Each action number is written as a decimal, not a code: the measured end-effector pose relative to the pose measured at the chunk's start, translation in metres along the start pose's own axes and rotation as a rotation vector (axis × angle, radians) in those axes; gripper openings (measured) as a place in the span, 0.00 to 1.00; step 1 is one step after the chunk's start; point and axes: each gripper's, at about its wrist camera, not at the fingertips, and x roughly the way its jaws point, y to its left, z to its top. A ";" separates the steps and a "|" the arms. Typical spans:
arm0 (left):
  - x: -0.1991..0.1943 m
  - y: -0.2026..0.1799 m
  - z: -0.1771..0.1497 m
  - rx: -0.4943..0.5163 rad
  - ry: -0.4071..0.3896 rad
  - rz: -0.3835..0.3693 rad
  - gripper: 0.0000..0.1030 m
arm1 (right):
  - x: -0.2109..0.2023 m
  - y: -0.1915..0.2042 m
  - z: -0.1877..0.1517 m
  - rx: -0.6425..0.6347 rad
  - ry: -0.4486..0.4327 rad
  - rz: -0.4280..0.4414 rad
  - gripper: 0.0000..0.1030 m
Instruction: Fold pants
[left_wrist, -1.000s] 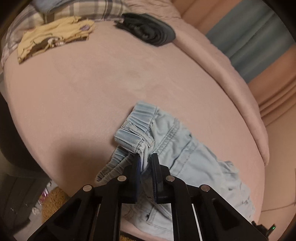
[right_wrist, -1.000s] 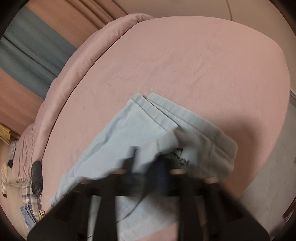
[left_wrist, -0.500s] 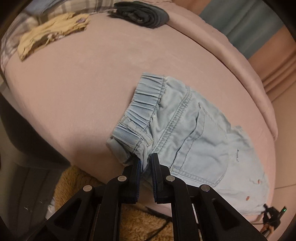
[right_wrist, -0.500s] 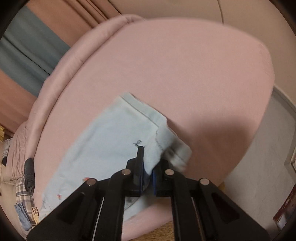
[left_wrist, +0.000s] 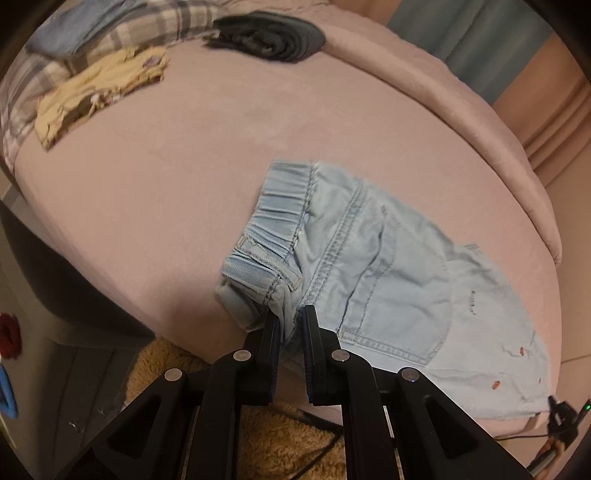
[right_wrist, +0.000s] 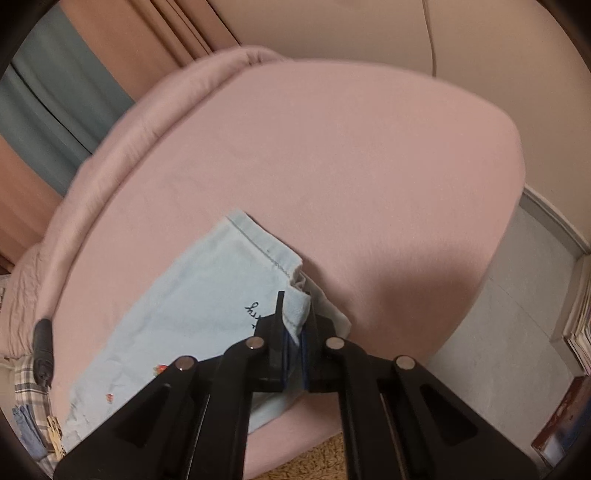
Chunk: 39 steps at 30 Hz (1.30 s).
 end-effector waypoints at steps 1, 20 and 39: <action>-0.001 -0.003 0.002 0.009 -0.003 0.001 0.08 | -0.005 0.001 -0.001 -0.006 -0.015 0.005 0.05; -0.016 0.014 0.043 0.067 -0.129 0.006 0.71 | -0.011 0.157 -0.012 -0.392 0.049 0.013 0.52; 0.035 0.000 0.048 0.156 -0.065 -0.021 0.42 | 0.126 0.435 -0.204 -0.978 0.529 0.328 0.11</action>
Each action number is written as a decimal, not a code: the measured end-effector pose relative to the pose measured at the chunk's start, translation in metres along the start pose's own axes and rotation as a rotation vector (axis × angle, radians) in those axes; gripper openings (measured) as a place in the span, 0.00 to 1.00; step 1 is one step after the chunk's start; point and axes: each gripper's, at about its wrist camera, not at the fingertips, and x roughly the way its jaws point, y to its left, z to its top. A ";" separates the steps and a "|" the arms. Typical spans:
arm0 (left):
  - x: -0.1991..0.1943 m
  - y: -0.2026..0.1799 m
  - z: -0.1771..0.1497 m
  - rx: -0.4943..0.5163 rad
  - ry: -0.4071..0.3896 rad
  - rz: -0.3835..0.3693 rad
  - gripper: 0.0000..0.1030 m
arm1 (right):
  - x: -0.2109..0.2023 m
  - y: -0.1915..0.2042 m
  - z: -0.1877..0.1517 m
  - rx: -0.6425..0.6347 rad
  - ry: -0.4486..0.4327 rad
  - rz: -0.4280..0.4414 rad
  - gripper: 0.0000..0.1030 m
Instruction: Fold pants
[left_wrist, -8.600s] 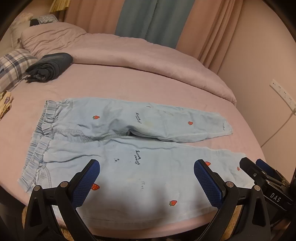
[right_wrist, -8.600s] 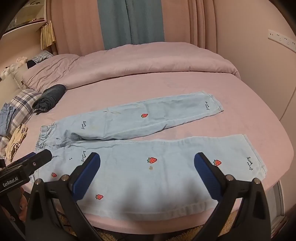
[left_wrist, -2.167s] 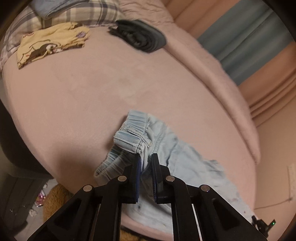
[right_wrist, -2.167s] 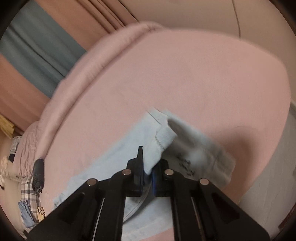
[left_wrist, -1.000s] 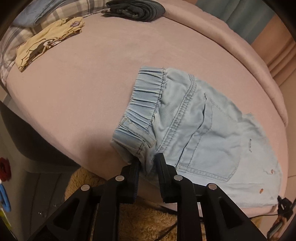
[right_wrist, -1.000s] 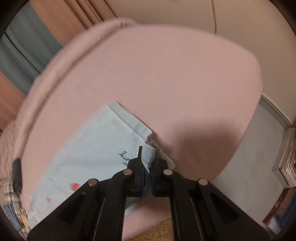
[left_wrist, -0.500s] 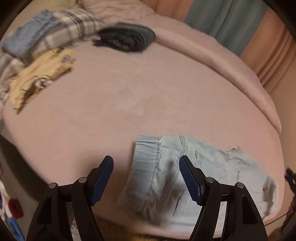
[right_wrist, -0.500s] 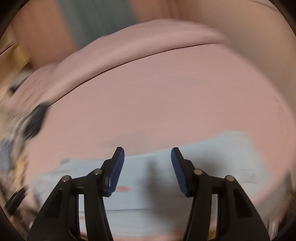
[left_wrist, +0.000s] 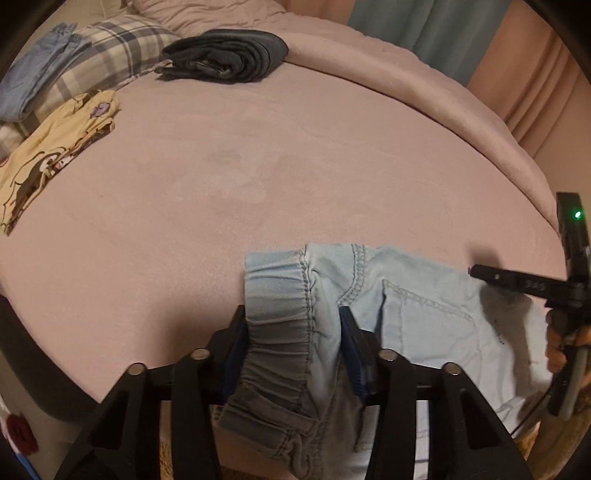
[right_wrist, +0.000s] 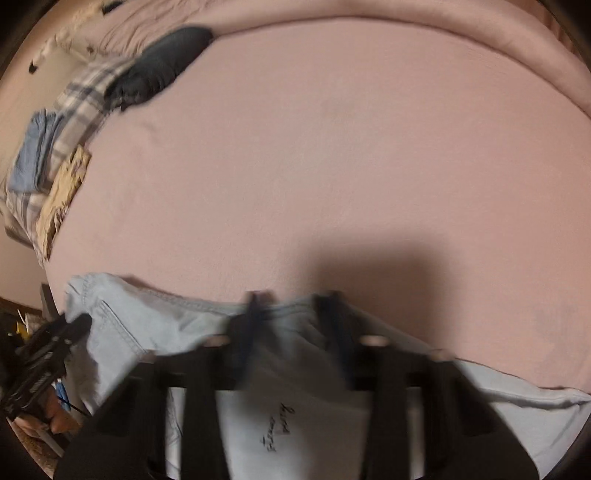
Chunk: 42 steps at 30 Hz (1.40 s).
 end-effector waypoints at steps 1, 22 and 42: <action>0.001 0.000 0.001 -0.007 -0.013 -0.004 0.38 | -0.005 -0.002 -0.001 0.002 -0.022 0.005 0.10; -0.045 -0.005 0.006 -0.060 -0.064 0.035 0.41 | -0.041 -0.011 0.004 0.072 -0.215 -0.044 0.11; 0.012 -0.048 -0.037 0.032 0.054 0.053 0.41 | -0.010 -0.004 -0.032 0.037 -0.090 -0.055 0.11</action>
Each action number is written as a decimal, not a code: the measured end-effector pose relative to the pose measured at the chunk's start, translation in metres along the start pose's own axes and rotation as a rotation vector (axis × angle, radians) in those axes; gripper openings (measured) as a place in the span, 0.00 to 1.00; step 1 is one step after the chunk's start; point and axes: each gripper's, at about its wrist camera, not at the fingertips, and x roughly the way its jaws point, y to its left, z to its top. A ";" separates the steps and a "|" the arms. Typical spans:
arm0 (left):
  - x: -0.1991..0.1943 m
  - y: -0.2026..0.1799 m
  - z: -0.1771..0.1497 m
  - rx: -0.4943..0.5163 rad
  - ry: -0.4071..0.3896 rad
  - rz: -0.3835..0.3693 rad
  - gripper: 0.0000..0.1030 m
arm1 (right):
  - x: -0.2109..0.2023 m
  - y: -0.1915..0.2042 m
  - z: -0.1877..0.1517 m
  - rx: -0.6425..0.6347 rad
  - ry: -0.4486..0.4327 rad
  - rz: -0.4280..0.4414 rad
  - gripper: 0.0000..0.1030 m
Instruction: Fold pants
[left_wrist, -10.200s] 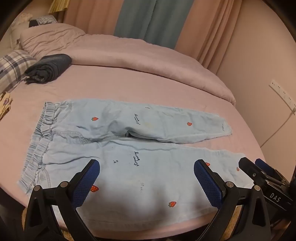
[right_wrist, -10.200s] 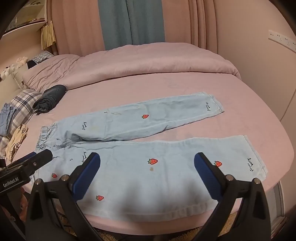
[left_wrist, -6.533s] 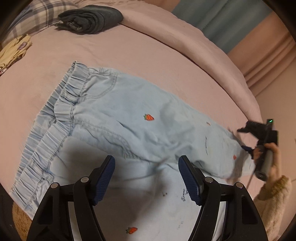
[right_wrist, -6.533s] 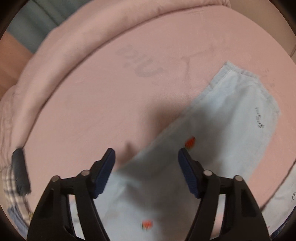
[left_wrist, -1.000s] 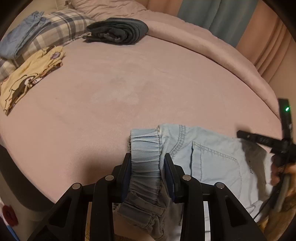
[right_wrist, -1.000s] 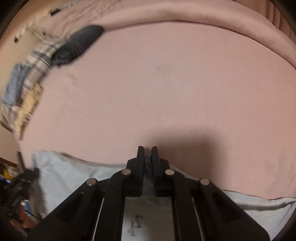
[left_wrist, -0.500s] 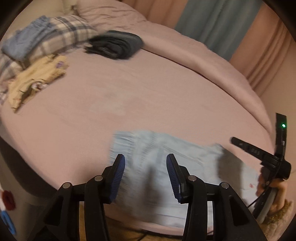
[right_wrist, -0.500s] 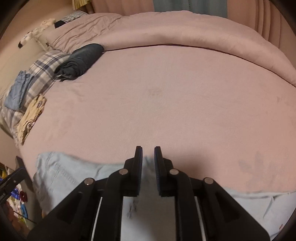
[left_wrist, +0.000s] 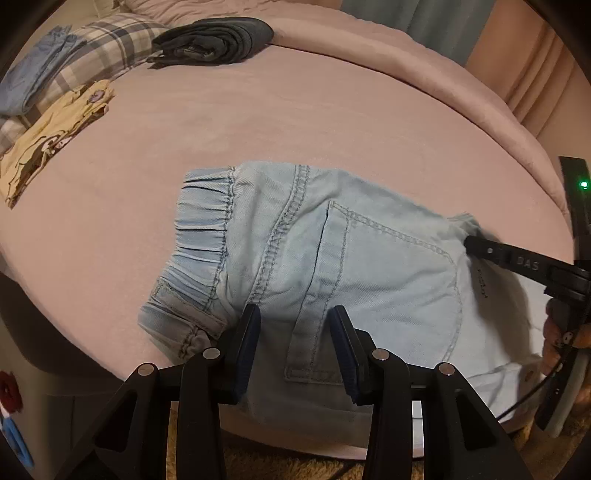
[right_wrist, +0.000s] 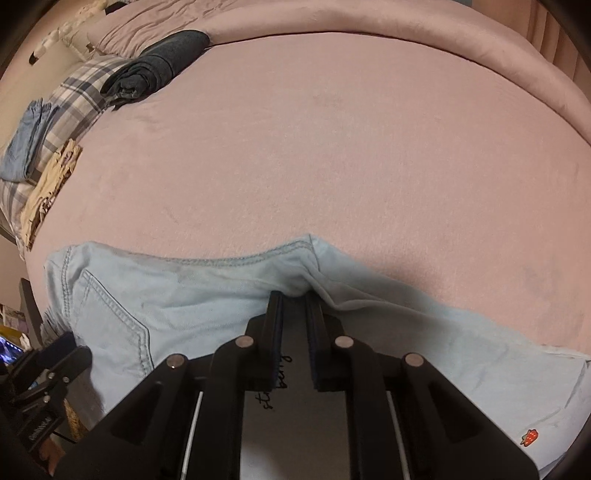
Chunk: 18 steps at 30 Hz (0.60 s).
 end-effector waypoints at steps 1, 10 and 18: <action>-0.002 -0.001 -0.002 0.003 -0.005 0.004 0.41 | -0.003 -0.001 -0.001 0.004 -0.005 0.007 0.11; -0.027 -0.007 -0.003 -0.007 -0.014 -0.012 0.41 | -0.077 -0.065 -0.037 0.154 -0.122 -0.054 0.35; -0.053 -0.082 0.005 0.134 -0.101 -0.143 0.41 | -0.109 -0.138 -0.108 0.314 -0.103 -0.236 0.38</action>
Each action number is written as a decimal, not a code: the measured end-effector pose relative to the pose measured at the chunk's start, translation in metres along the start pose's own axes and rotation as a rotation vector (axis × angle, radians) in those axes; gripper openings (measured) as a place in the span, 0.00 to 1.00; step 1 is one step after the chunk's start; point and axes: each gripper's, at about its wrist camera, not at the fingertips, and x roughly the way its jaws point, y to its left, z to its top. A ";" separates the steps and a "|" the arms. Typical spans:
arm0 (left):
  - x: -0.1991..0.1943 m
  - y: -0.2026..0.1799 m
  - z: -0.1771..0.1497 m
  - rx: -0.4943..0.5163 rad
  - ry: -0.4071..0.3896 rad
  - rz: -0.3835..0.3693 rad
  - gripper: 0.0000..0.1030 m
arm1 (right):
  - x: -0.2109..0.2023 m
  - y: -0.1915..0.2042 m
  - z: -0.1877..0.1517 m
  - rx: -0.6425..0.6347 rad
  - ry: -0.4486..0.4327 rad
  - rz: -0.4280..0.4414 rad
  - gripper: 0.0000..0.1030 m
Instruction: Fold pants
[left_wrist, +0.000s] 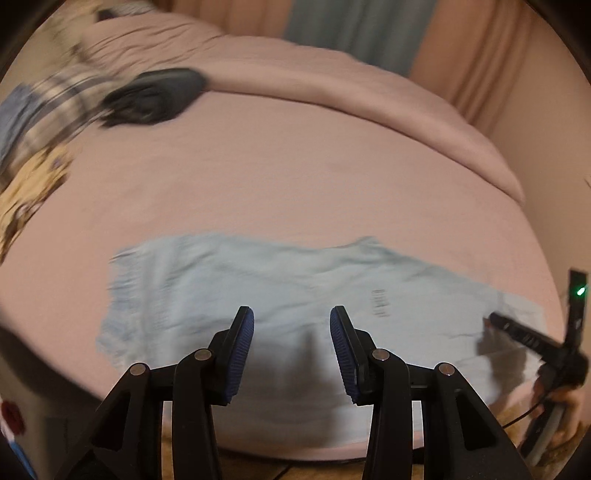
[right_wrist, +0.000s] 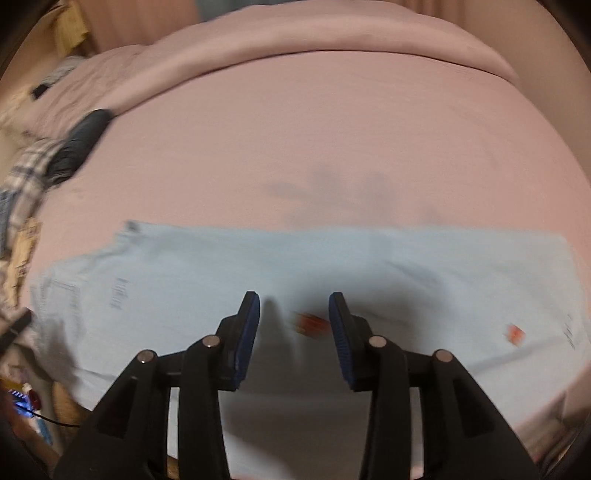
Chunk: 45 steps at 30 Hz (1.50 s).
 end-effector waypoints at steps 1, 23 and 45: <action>0.006 -0.014 0.001 0.022 0.010 -0.020 0.41 | 0.000 -0.010 -0.006 0.013 0.005 -0.014 0.38; 0.089 -0.061 -0.014 0.150 0.169 0.043 0.41 | -0.002 -0.045 -0.045 0.026 -0.052 -0.118 0.41; 0.096 -0.188 -0.015 0.360 0.287 -0.228 0.41 | -0.033 -0.126 -0.072 0.236 -0.081 -0.266 0.45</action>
